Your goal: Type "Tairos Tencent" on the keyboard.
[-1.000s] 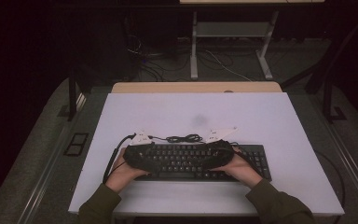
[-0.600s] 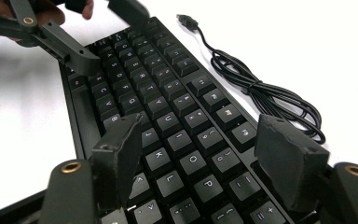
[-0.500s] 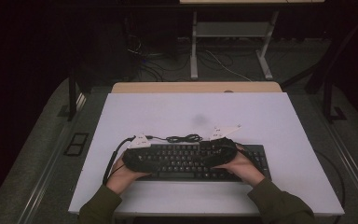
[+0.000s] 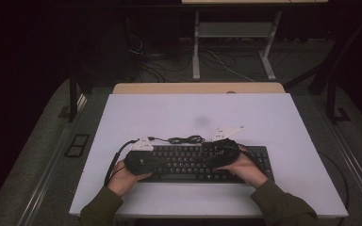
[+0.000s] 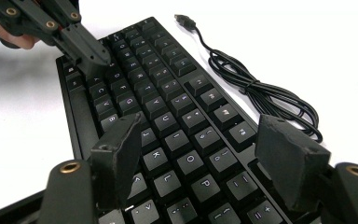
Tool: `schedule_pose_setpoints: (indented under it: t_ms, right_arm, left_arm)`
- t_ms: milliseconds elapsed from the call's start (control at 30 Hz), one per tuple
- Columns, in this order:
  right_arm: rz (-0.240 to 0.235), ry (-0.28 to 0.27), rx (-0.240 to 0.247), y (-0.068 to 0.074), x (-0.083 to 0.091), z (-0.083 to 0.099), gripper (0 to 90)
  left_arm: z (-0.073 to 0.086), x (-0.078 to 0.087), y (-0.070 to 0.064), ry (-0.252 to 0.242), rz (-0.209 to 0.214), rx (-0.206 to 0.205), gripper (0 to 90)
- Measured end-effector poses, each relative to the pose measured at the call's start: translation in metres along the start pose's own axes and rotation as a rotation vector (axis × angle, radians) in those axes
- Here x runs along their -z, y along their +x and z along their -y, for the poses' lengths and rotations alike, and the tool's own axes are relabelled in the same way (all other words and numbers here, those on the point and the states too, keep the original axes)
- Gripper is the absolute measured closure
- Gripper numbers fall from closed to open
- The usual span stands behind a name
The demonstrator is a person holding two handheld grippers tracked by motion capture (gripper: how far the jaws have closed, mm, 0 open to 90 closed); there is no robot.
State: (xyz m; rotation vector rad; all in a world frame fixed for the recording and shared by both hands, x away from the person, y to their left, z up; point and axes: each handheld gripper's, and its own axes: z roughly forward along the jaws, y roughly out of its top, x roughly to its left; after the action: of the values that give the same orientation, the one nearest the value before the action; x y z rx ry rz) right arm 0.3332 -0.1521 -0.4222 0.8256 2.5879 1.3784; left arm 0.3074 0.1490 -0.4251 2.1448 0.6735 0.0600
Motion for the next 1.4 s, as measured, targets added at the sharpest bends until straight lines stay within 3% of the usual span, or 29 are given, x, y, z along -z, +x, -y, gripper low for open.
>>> schedule_pose_setpoints:
  t_ms: [300, 767, 800, 1400]
  right_arm:
    - [-0.001, 0.001, 0.004, 0.0005, -0.0003, 0.0000, 30.7]
    - [0.000, 0.000, 0.004, 0.0007, -0.0005, -0.0001, 30.7]
    - [0.000, 0.000, 0.004, 0.0008, -0.0006, -0.0002, 30.7]
    - [-0.001, 0.000, 0.003, 0.0015, -0.0014, -0.0004, 30.7]
  left_arm:
    - [0.0016, -0.0044, 0.0002, 0.050, 0.022, -0.019, 89.4]
    - [0.0029, -0.0076, -0.0001, 0.080, 0.022, -0.026, 89.4]
    - [0.0032, -0.0087, 0.0002, 0.096, 0.018, -0.040, 89.4]
    - [-0.0006, -0.0032, -0.0010, 0.058, 0.017, -0.038, 89.4]
